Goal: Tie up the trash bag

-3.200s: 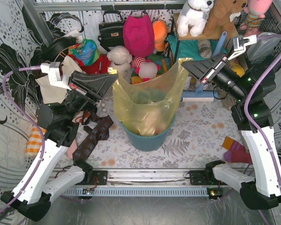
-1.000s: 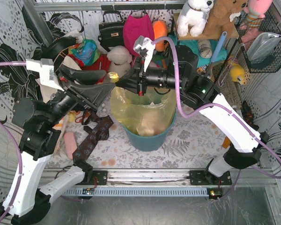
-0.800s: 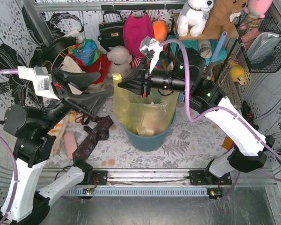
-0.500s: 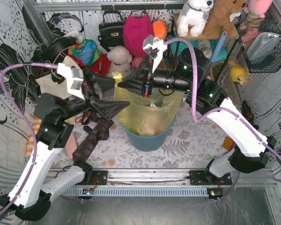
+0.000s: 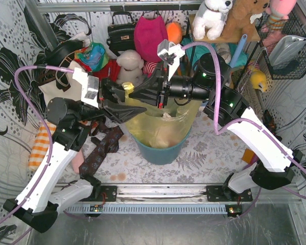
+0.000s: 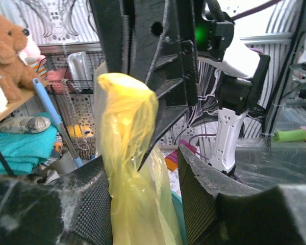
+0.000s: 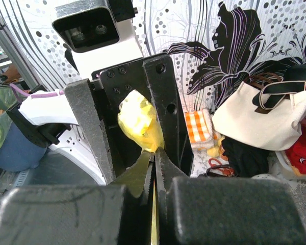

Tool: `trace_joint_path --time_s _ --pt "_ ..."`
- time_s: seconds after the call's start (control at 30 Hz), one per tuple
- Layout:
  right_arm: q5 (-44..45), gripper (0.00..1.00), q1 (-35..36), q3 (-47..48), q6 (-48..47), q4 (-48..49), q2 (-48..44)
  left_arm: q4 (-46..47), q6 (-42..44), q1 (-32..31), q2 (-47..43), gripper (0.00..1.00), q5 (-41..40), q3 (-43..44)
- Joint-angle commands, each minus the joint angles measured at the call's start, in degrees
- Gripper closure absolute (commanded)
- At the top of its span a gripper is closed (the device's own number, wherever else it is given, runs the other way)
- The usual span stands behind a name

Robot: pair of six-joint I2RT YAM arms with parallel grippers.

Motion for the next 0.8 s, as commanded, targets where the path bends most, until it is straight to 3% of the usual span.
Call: trace_joint_path --time_s 0.0,0.2,0.4,0.77 --pt "0.2 1.00 0.3 -0.3 1.2 3.6 -1.5 10.1 -4.7 0.1 1.2 0.50 7.1 -1.3" --pt "1.1 1.00 0.3 0.5 1.5 3.7 -1.1 17.8 -12.0 0.1 3.4 0.66 12.9 -3.2" --pt "4.7 1.00 0.2 -0.4 1.3 4.1 -1.6 20.0 -14.3 0.1 4.2 0.99 15.5 -4.0" --pt "10.6 1.00 0.2 -3.6 2.1 8.2 -3.9 18.0 -13.3 0.1 2.2 1.00 13.8 -8.5"
